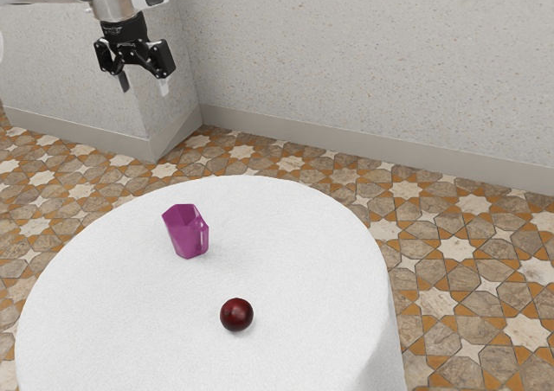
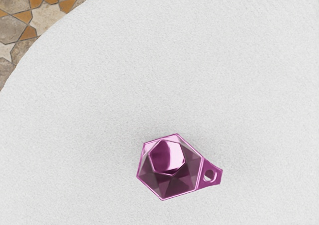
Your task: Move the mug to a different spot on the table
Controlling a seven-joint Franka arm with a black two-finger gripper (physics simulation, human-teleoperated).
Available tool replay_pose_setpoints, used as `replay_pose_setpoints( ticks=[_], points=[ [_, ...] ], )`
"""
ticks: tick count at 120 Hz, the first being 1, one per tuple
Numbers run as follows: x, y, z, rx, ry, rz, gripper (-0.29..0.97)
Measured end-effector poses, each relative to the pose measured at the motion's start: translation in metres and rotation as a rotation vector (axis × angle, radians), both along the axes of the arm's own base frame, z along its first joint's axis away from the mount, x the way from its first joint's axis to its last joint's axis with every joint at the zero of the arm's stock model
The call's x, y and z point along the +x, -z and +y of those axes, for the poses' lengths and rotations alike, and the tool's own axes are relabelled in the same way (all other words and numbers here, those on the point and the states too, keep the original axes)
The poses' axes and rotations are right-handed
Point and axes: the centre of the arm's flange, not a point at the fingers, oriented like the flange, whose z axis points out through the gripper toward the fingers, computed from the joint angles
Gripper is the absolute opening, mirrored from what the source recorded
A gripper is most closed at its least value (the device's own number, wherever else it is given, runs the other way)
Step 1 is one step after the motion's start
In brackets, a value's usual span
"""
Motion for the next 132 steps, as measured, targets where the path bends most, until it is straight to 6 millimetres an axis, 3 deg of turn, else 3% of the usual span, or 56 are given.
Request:
replay_pose_setpoints(
  ticks=[30,44,68,79,88,106,132],
  points=[
    [0.004,-0.006,0.002,0.006,0.049,-0.035,0.66],
    [0.013,-0.001,0.006,0.037,0.221,-0.063,0.66],
    [0.024,0.009,-0.003,0.084,0.561,-0.064,0.66],
    [0.029,0.022,-0.040,0.201,0.737,0.021,0.66],
    [0.025,0.023,-0.056,0.260,0.839,0.076,0.66],
    [-0.007,0.051,-0.091,0.271,1.067,0.135,0.66],
    [-0.009,0.096,-0.109,0.295,1.273,0.141,0.66]
  ],
)
